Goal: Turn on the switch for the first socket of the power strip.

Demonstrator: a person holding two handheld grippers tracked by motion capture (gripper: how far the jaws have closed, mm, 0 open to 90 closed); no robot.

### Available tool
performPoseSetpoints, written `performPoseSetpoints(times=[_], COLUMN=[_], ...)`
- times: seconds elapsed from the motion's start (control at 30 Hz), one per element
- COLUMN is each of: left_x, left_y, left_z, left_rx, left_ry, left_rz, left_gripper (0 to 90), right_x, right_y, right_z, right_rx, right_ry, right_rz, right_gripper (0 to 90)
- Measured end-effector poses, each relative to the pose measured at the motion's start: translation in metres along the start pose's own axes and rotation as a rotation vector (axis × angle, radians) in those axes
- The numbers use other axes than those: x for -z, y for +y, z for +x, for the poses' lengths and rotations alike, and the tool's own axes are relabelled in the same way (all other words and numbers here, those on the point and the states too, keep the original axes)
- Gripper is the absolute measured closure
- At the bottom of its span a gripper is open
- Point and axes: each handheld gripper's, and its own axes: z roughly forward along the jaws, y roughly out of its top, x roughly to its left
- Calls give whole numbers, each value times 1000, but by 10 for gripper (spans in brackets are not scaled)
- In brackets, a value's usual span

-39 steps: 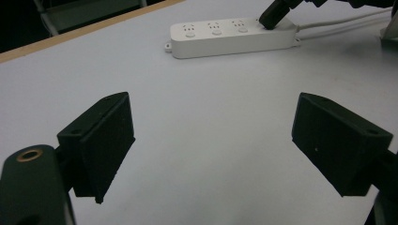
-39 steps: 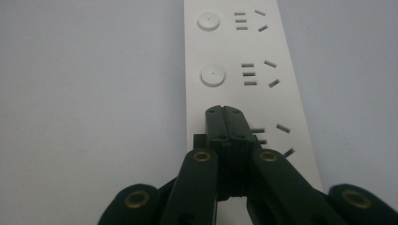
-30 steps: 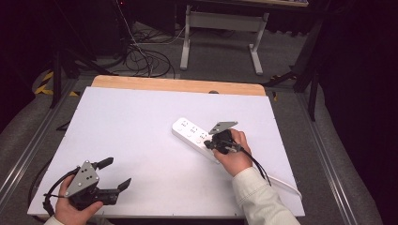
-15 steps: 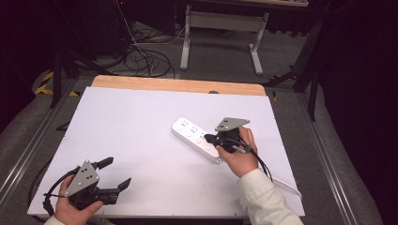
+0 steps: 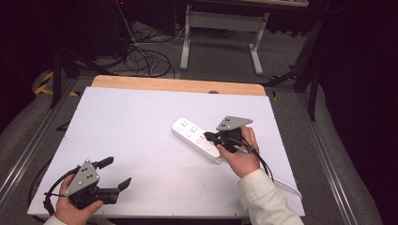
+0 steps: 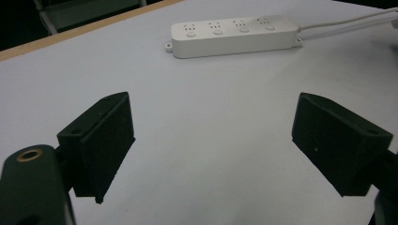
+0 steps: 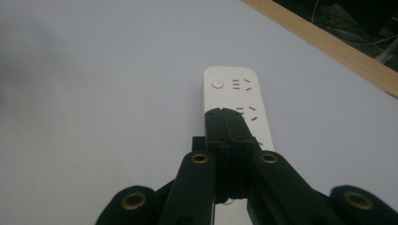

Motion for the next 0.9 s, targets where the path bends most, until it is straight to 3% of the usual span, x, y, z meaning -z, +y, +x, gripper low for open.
performPoseSetpoints(times=[0.17,0.3,0.43,0.53,0.6,0.8,0.9], left_x=[0,0,0,1,1,2,3], left_y=[0,0,0,0,0,1,1], left_z=[-1,0,0,0,0,1,1], left_rx=[1,-2,0,3,4,1,6], left_ry=[0,4,2,0,1,-1,-21], left_rz=[0,-2,-2,-2,-3,-8,-15], left_gripper=[140,140,141,141,141,139,122], right_x=[4,8,17,27,33,54,63], right_y=[0,2,3,2,0,-5,-10], right_z=[0,-3,-2,-1,1,5,7], right_rx=[17,1,6,-33,-79,-65,-66], right_ry=[-8,-3,-21,-13,-33,-17,-5], right_rz=[-8,-87,-85,-87,-92,-153,-161], right_gripper=[784,517,481,441,328,271,255])
